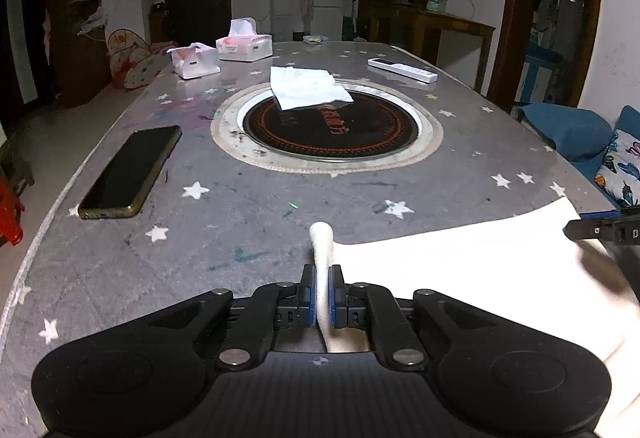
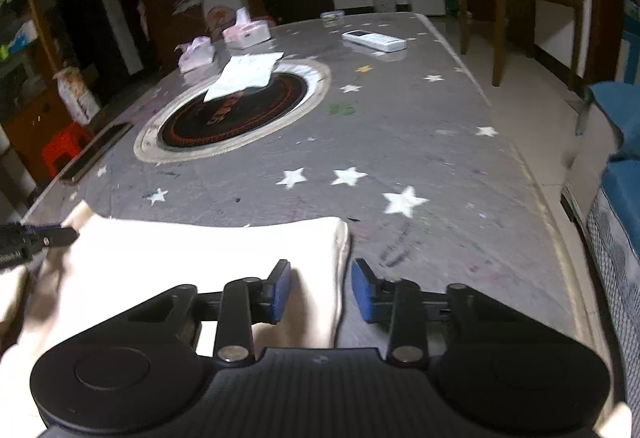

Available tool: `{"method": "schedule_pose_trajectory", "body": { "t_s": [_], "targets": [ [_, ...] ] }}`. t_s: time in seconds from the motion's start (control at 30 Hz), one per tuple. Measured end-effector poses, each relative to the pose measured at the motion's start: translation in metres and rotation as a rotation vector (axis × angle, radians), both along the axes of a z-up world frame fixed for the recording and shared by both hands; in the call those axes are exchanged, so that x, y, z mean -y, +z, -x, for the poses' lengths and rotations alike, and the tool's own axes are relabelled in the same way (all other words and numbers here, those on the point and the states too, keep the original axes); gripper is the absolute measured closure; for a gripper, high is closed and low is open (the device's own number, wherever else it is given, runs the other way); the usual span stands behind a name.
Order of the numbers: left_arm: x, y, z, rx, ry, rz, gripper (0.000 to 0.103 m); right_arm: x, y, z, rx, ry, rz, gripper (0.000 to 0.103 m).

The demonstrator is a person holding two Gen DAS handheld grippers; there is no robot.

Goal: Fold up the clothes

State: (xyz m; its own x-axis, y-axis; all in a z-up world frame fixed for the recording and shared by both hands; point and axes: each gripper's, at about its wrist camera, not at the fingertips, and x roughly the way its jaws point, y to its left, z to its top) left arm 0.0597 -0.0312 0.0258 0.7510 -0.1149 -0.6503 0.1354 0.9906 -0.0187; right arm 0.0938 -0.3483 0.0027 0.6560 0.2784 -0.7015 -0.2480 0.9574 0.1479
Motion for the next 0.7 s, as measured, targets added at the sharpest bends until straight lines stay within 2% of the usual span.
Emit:
{"method": "schedule_pose_trajectory", "body": {
  "t_s": [0.03, 0.13, 0.27, 0.4, 0.47, 0.53, 0.6, 0.7],
  "targets": [
    [-0.001, 0.001, -0.003, 0.001, 0.0, -0.006, 0.096, -0.004, 0.0, -0.002, 0.005, 0.014, 0.021, 0.093],
    [-0.004, 0.004, -0.013, 0.013, 0.012, -0.031, 0.096, -0.015, 0.006, -0.013, 0.04, 0.048, 0.07, 0.1],
    [-0.01, 0.006, -0.032, 0.02, 0.039, -0.05, 0.096, -0.025, 0.015, -0.032, 0.086, 0.065, 0.095, 0.1],
    [-0.012, -0.002, -0.047, -0.009, 0.053, -0.088, 0.095, -0.038, 0.007, -0.05, 0.06, 0.091, 0.144, 0.098],
    [-0.013, -0.007, -0.052, -0.026, 0.056, -0.101, 0.092, -0.042, 0.002, -0.051, 0.057, 0.108, 0.169, 0.092],
    [-0.014, -0.007, -0.054, -0.033, 0.067, -0.116, 0.086, -0.041, 0.007, -0.045, 0.062, 0.115, 0.169, 0.092],
    [-0.016, -0.002, -0.051, -0.02, 0.084, -0.129, 0.086, -0.038, 0.016, -0.033, 0.069, 0.132, 0.142, 0.09],
    [-0.013, 0.009, -0.042, 0.003, 0.073, -0.107, 0.086, -0.039, 0.031, -0.002, 0.09, 0.219, 0.127, 0.088]
  ]
}}
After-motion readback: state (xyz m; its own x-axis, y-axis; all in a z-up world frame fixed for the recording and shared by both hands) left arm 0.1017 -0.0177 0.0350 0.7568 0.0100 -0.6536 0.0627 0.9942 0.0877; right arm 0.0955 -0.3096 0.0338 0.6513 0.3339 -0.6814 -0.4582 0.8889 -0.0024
